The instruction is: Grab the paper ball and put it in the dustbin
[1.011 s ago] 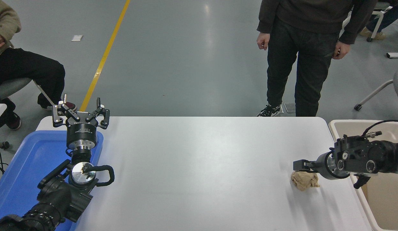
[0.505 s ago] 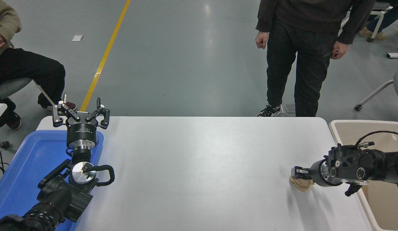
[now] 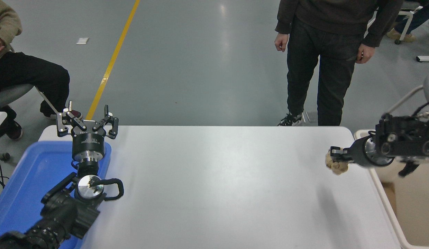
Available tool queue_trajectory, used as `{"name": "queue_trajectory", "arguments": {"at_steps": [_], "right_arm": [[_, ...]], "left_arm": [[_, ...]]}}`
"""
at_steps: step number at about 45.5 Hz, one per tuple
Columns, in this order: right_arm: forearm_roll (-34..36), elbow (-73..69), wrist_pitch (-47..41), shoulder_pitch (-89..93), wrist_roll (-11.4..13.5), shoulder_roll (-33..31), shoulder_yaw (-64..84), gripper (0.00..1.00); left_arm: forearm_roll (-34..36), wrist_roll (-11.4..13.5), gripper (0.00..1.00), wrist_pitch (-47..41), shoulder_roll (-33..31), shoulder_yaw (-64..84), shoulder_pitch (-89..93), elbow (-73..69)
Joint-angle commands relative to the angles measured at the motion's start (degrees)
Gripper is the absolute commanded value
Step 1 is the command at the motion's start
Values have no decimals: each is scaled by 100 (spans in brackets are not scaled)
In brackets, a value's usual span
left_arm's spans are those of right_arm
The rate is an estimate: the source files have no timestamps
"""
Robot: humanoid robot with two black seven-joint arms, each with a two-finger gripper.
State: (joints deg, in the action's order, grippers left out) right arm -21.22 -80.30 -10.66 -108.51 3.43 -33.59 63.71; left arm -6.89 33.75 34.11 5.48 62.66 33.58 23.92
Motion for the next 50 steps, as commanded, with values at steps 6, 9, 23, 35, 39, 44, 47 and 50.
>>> {"name": "queue_trajectory", "arguments": {"at_steps": [6,9,23,35,39,44,47,50], "right_arm": [[109,-812,-1315,-3035,-18,-113,915,0],[100,-820,-1491,-3185,-18,-86,1020,0],[65,-697,-1501,-3203,-27,-86,1601,0],[-839,356,-1325,-2598,-27,-577,2093,0],[-1244,1076,-1158,-1939,-36,-1008,1962,0],[-1315,1885,-895,-946,-71,-1378,1672,0],[-1323,2220,-658,-331,-123,-1580,1452,0],[-1306,2580,-280,337,-141,-1791,1197,0]], "left_arm": [[-6,0,99,-1,5,0,-9,-1],[-6,0,99,-1,23,0,-1,-1],[3,0,99,-1,5,0,-9,-1],[3,0,99,-1,23,0,-1,-1],[-6,0,99,-1,5,0,-9,-1],[-6,0,99,-1,5,0,-1,-1],[-6,0,99,-1,5,0,-1,-1],[3,0,99,-1,5,0,-1,-1]]}}
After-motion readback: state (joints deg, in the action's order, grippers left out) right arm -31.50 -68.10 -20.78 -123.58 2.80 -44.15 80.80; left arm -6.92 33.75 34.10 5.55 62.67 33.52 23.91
